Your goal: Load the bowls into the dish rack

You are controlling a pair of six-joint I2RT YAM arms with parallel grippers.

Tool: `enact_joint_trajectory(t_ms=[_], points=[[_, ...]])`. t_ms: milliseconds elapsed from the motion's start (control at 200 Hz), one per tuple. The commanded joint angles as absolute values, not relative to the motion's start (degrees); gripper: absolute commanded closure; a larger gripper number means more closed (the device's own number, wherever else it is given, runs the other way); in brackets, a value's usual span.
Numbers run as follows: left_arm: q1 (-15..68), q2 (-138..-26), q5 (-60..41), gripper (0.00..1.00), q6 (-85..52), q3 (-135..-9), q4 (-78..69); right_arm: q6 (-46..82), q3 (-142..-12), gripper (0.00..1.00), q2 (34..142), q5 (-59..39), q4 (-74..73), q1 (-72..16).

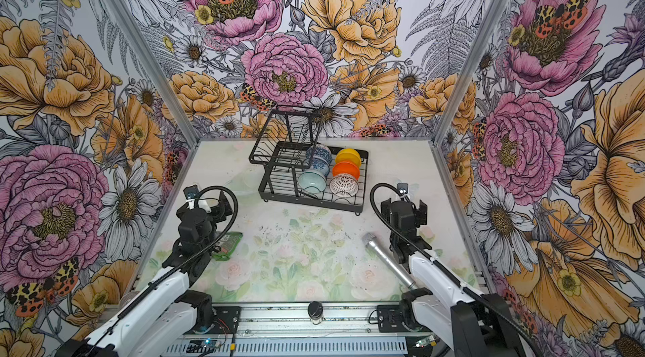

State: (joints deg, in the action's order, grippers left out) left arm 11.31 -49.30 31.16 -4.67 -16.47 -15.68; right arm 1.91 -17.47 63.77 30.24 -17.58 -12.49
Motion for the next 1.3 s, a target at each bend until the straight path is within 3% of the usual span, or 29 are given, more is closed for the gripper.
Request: enact_joint_trajectory(t_ms=[0,330,380,475,585,650,766,1296], points=[[9.6,-53.4,30.6,0.01,-3.9,-13.7,-28.5,0.0,-18.4,0.01,69.9,32.5,-35.5,-12.4],[1.3,-72.5,18.1,0.01,-5.6,-14.6,-48.5,-3.5,-20.1,0.0,84.4,23.6,-52.9,-10.0],[1.3,-74.4,16.8,0.01,-3.9,-17.4,-46.4,-1.3,-21.5,0.0,84.2,25.7,-49.9,-9.4],[1.4,-78.1,14.4,0.01,-0.9,-20.6,-44.9,1.3,-21.6,0.0,84.5,20.4,-49.1,-6.2],[1.3,-91.1,14.8,0.01,0.2,-17.1,-66.5,4.3,-22.3,0.0,88.7,10.7,-51.3,-0.5],[1.3,-86.6,14.8,0.01,-1.0,-19.2,-54.8,4.9,-22.4,0.01,87.9,9.5,-49.1,0.1],[0.5,-87.8,13.4,0.01,-1.0,-21.7,-51.8,4.9,-22.6,0.01,88.2,9.3,-49.4,0.2],[0.4,-88.8,13.2,0.01,-0.9,-21.0,-54.8,4.9,-22.3,0.01,87.9,9.4,-49.5,0.2]])
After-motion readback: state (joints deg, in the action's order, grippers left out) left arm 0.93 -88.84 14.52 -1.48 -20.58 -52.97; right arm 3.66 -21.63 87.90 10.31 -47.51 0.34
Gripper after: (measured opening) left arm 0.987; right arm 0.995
